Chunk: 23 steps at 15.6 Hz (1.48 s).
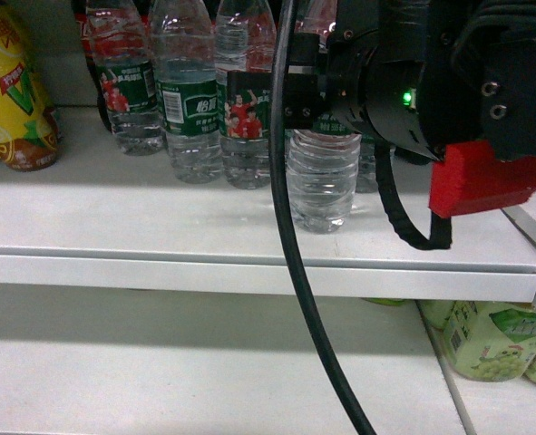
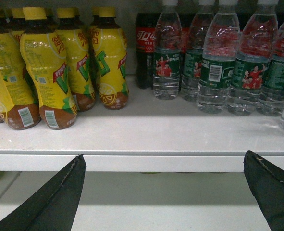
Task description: Move water from second to third shelf
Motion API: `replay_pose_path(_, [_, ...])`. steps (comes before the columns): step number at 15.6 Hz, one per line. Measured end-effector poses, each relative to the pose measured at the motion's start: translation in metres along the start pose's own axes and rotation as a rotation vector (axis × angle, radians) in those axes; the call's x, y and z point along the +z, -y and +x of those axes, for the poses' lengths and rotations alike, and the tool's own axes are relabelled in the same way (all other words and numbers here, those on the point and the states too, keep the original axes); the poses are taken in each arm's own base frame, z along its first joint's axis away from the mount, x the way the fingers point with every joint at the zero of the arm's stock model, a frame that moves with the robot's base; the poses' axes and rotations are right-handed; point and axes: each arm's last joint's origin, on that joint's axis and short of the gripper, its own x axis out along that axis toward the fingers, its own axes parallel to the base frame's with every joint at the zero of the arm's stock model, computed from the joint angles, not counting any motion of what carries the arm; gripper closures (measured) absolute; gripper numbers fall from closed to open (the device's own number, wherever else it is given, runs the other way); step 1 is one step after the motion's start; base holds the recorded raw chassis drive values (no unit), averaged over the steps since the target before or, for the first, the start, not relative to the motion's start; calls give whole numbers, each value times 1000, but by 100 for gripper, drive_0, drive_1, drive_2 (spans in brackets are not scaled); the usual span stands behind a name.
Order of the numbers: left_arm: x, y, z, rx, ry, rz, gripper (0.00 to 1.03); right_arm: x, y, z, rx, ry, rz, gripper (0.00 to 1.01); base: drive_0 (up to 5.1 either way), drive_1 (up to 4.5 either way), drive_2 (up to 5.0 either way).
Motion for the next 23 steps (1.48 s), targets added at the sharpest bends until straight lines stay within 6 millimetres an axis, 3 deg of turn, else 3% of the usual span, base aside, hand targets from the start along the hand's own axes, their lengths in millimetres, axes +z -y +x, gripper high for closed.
replay_pose_path(4, [0,0,0,0,0,0,5,0,11,-34,72,-43,9,57,0,0,0])
replay_pose_path(7, [0,0,0,0,0,0,5,-1,33,-63,95,-67,11,57,0,0,0])
replay_pose_path(10, [0,0,0,0,0,0,5,-5,67,-94,48,-67,-8,57,0,0,0])
replay_pose_path(12, [0,0,0,0,0,0,5,-16,103,-141,27,-111,-6,57,0,0,0])
replay_pose_path(13, [0,0,0,0,0,0,5,-16,108,-149,16,-104,-1,57,0,0,0])
replay_pose_path(20, [0,0,0,0,0,0,5,16,154,-234,-165,85,31,58,0,0,0])
replay_pose_path(23, [0,0,0,0,0,0,5,19,159,-246,-196,89,42,58,0,0,0])
